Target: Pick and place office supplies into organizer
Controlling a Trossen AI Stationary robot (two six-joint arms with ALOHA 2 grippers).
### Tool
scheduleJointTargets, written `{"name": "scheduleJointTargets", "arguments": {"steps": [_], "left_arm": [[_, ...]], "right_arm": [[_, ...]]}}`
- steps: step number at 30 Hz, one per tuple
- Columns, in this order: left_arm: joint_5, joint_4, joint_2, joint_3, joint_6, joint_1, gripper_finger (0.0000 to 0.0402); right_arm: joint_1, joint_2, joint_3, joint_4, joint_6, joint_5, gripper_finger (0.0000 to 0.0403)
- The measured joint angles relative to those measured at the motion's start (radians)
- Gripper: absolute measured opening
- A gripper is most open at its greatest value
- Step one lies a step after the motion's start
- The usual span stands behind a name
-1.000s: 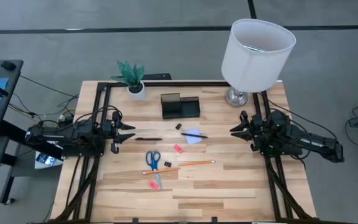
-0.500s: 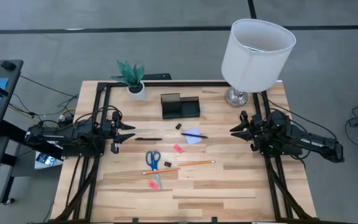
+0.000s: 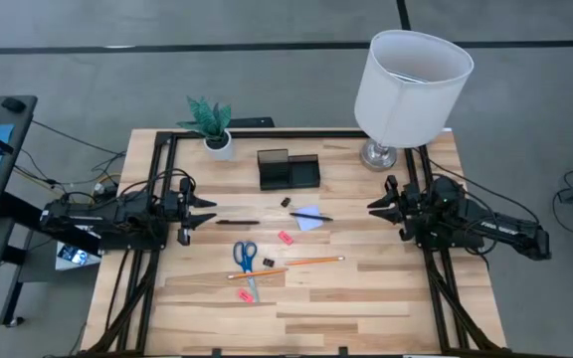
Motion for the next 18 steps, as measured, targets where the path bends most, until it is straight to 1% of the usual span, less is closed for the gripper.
{"name": "scheduleJointTargets", "arguments": {"steps": [5,9,13,18], "left_arm": [[0.000,0.000,0.000,0.000,0.000,0.000,0.0128],[0.000,0.000,0.000,0.000,0.000,0.000,0.0128],[0.000,0.000,0.000,0.000,0.000,0.000,0.0128],[0.000,0.000,0.000,0.000,0.000,0.000,0.0128]], "right_arm": [[0.000,0.000,0.000,0.001,0.005,0.006,0.0077],[0.009,0.000,0.000,0.003,0.098,0.006,0.0077],[0.010,0.000,0.000,0.027,0.107,0.010,0.0077],[0.007,0.000,0.000,0.104,0.101,0.017,0.0077]]}}
